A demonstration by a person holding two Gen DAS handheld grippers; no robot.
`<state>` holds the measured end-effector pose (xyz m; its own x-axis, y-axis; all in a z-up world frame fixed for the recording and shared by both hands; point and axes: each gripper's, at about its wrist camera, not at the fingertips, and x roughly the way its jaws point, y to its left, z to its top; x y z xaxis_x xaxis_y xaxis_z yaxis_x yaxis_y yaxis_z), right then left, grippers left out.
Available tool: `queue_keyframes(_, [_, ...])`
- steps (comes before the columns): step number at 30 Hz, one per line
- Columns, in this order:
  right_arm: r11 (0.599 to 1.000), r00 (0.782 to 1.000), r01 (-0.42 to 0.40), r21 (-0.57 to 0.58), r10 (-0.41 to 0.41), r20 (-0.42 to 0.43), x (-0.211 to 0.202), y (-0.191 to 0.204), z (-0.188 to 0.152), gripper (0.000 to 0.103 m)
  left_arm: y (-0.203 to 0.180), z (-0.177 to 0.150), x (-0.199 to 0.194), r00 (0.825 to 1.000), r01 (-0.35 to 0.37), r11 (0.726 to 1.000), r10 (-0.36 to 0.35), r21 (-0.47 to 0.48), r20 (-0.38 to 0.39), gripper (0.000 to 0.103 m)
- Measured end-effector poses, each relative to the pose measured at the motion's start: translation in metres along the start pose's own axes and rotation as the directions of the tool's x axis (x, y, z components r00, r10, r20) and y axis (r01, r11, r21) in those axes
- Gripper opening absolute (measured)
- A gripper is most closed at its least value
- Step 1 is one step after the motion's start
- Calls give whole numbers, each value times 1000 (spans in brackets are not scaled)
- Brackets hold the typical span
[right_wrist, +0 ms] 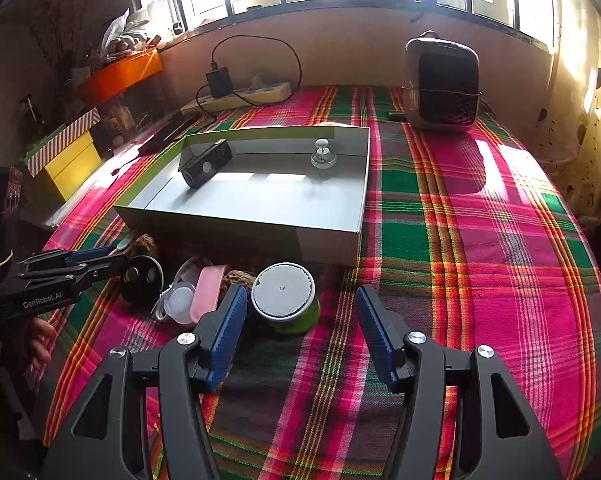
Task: Organize objects
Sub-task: 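Grasp the pink holder with the left gripper while the right gripper grasps the green cup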
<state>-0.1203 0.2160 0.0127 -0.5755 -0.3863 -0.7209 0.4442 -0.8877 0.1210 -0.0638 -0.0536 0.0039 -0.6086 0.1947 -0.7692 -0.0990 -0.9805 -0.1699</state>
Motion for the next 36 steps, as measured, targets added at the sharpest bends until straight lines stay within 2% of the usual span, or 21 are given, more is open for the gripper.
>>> queue_keyframes(12, [995,994,95,35,-93,-58,13,-14,-2,58,0,3,3,1000,-14,1000,14,9,8,33])
queue_keyframes(17, [996,994,78,30,-76,-73,16,-14,-2,58,-2,5,4,1000,-26,999,26,19,10,33])
queue_keyframes(36, [990,987,133,-44,-137,-89,30,-2,6,58,-8,8,10,996,-89,993,87,75,25,33])
